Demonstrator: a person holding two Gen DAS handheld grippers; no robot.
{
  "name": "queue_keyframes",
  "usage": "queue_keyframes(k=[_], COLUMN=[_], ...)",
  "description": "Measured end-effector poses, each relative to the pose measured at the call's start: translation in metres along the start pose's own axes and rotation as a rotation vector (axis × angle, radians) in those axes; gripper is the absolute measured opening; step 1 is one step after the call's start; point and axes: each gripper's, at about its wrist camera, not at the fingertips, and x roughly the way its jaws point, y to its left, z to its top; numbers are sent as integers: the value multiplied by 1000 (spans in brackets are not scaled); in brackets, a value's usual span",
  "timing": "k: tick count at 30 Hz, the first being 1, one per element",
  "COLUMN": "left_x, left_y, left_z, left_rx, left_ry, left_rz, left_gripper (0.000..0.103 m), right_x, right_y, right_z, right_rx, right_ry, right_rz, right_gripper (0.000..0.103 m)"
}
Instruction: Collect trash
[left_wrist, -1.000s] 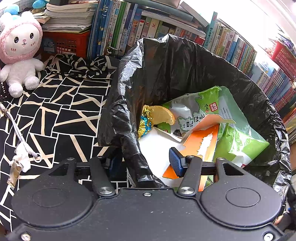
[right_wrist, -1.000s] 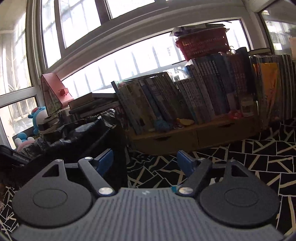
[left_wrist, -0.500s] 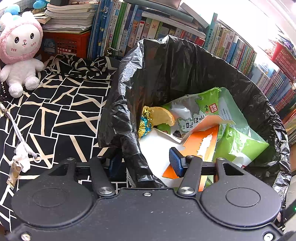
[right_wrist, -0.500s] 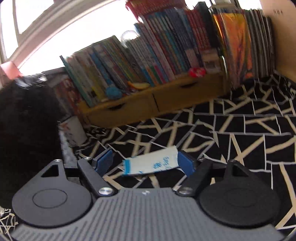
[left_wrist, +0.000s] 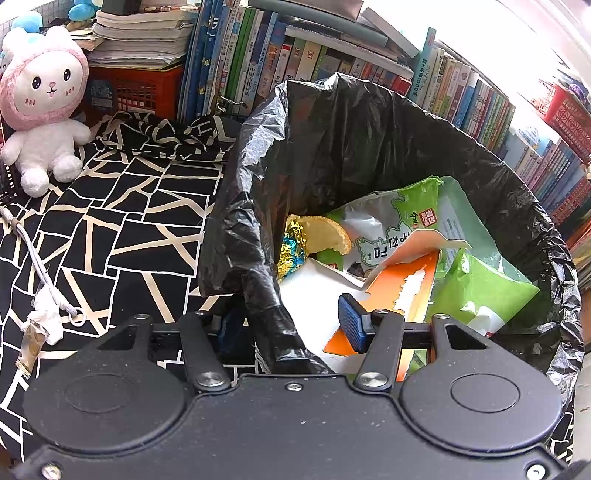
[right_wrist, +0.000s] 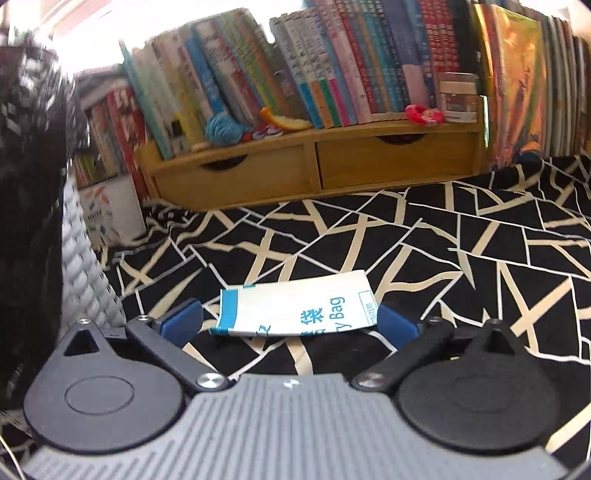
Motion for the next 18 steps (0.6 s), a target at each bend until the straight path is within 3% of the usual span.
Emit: queue_keyframes(k=[7, 18], left_x=[-1, -2], left_y=[0, 1], left_z=[-1, -1], left_rx=[3, -5], left_ry=[-10, -19], left_rz=[-6, -12], left_gripper=[55, 56], right_x=[15, 18], right_y=[0, 2], right_z=[-2, -4], right_rx=[4, -12], right_ry=[73, 89], right_rz=[0, -15], right_gripper=[103, 103])
